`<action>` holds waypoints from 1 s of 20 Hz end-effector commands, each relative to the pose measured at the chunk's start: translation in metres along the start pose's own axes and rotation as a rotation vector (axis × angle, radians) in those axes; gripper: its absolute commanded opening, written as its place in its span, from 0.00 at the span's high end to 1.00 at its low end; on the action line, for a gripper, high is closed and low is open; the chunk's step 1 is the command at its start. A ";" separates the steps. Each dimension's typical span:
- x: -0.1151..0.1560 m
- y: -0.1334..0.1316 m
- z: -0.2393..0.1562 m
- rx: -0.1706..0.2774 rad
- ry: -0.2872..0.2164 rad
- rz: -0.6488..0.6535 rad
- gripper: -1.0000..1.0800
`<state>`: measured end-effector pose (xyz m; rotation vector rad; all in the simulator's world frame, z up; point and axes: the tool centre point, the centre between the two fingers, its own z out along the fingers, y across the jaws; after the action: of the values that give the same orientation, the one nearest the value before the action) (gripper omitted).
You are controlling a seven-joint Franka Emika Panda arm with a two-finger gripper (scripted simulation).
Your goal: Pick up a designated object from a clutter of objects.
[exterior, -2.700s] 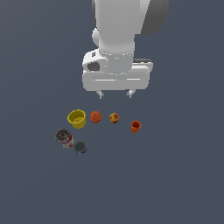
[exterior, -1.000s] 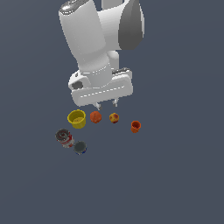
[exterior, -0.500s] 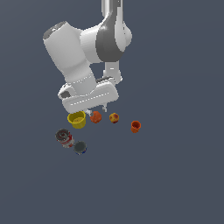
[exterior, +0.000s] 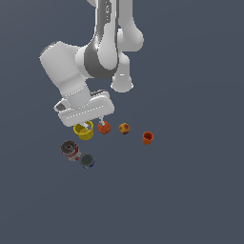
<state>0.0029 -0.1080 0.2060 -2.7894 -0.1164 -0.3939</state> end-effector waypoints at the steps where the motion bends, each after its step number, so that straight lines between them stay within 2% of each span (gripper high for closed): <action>1: -0.008 0.015 0.003 -0.004 0.025 0.007 0.38; 9: -0.041 0.065 0.012 -0.041 0.093 0.037 0.38; 20: -0.101 0.127 0.019 -0.135 0.143 0.087 0.38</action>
<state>-0.0664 -0.2182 0.1269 -2.8622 0.0547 -0.5917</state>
